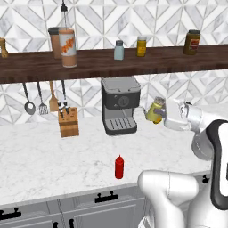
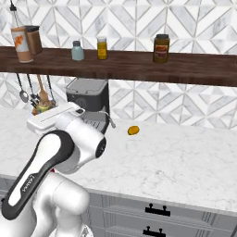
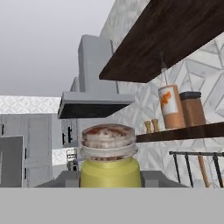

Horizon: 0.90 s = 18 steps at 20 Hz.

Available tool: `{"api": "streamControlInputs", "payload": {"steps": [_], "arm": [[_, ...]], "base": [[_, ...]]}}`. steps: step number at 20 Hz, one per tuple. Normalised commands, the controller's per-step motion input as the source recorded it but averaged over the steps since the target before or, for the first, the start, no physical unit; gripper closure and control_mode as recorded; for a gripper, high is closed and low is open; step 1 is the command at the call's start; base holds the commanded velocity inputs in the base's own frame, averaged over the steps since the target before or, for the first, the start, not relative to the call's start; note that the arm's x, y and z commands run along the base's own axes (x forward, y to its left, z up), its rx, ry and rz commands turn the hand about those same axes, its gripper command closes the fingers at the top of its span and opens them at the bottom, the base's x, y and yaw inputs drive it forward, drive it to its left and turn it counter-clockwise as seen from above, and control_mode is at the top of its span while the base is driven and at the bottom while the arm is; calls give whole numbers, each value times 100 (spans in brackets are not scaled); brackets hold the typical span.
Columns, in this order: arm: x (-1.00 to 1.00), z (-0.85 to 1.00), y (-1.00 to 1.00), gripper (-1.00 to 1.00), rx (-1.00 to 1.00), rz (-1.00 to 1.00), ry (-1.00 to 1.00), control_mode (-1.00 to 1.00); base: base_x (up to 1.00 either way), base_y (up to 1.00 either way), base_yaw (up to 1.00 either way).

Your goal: Put the shaker and condiment bottle from the counter next to their counterparts in the cabinet.

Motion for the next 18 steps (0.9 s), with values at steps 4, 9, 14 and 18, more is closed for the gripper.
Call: {"api": "streamControlInputs", "payload": {"steps": [4,9,14,18], "arm": [[4,48,-18,100,0,-16,3,-100],[4,49,-27,100,0,-12,5,-100],[10,62,-14,100,0,-6,4,-100],[3,48,-1,100,-2,-1,0,-100]], "base": [[0,0,0],[0,0,0],[0,0,0],[0,0,0]]}}
